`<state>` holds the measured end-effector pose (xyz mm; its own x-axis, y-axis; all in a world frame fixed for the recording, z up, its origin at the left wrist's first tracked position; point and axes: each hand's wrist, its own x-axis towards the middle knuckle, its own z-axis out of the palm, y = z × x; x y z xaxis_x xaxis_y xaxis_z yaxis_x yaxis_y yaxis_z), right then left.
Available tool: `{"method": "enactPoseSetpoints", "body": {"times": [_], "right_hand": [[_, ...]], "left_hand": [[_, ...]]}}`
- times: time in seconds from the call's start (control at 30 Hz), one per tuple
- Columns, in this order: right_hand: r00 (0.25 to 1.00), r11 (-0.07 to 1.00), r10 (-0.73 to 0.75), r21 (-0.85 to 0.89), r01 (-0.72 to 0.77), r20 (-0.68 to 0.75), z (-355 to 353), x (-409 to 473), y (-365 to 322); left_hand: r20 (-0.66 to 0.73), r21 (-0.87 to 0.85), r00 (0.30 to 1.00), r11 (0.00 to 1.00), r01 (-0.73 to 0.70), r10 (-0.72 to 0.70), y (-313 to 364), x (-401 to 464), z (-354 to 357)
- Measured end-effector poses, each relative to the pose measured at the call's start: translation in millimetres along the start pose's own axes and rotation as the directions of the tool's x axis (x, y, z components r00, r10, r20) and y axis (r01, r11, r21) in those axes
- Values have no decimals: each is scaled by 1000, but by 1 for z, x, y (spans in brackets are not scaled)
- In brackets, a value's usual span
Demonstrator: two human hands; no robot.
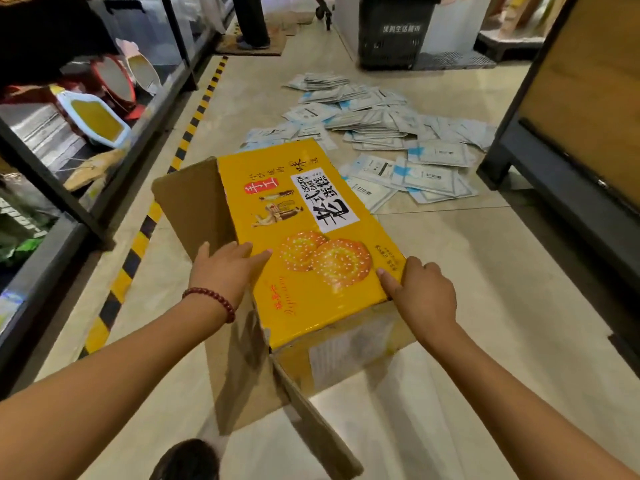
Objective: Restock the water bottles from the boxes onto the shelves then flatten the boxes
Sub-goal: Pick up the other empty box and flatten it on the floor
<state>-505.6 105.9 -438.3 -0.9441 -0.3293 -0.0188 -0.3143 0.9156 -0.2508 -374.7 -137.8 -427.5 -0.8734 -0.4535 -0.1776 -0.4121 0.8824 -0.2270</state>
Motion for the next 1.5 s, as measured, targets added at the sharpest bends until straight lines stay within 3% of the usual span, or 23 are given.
{"method": "enactPoseSetpoints", "body": {"times": [0.33, 0.4, 0.5, 0.6, 0.67, 0.73, 0.83, 0.93, 1.03, 1.1, 1.17, 1.2, 1.23, 1.33, 1.4, 1.5], "right_hand": [[989, 981, -146, 134, 143, 17, 9, -46, -48], [989, 969, -149, 203, 141, 23, 15, -52, -58], [985, 926, -169, 349, 148, 32, 18, -58, -73], [953, 783, -295, 590, 198, 71, 21, -68, -88], [927, 648, -356, 746, 153, 120, 25, -71, -96], [917, 590, -352, 805, 62, 187, 32, -72, -101], [915, 653, -231, 750, -106, 330, 47, -66, -107], [844, 666, -189, 697, -265, 502, 57, -67, -113], [729, 341, -171, 734, -587, 662, 68, -72, -122], [663, 33, -143, 673, -739, 735, 76, -72, -126], [638, -310, -82, 589, -747, 766, 86, -72, -130], [646, -364, 5, 604, -709, 763, 92, -73, -130], [675, -326, 139, 677, -660, 725, 94, -75, -127], [774, 36, 513, 891, -452, 371, 82, -79, -113], [840, 192, 526, 944, -270, 134, 60, -78, -106], [908, 263, 390, 963, 51, -154, 21, -78, -114]], "left_hand": [[148, -130, 986, 987, 98, -79, -37, 10, -6], [140, -195, 990, 981, 3, 25, -25, 2, -20], [296, -311, 923, 939, -151, 246, -2, -22, -41], [436, -164, 860, 963, -212, 263, -3, -37, -43], [362, -68, 906, 976, -208, 218, -18, -39, -33], [229, -27, 955, 982, -188, 189, -34, -40, -23], [93, 4, 987, 992, -128, 127, -48, -44, -13], [12, 12, 998, 998, -59, 59, -54, -47, -1], [-11, -74, 999, 996, -52, 52, -59, -51, 9], [9, -128, 996, 988, -87, 89, -59, -59, 13], [46, -152, 993, 983, -103, 112, -58, -65, 15], [55, -152, 992, 983, -106, 116, -59, -66, 14], [54, -160, 992, 981, -106, 116, -60, -66, 12], [17, -255, 995, 963, -86, 93, -61, -64, 1], [-71, -308, 993, 945, -113, 96, -63, -63, -8], [-322, -383, 944, 903, -194, 67, -66, -64, -28]]}}
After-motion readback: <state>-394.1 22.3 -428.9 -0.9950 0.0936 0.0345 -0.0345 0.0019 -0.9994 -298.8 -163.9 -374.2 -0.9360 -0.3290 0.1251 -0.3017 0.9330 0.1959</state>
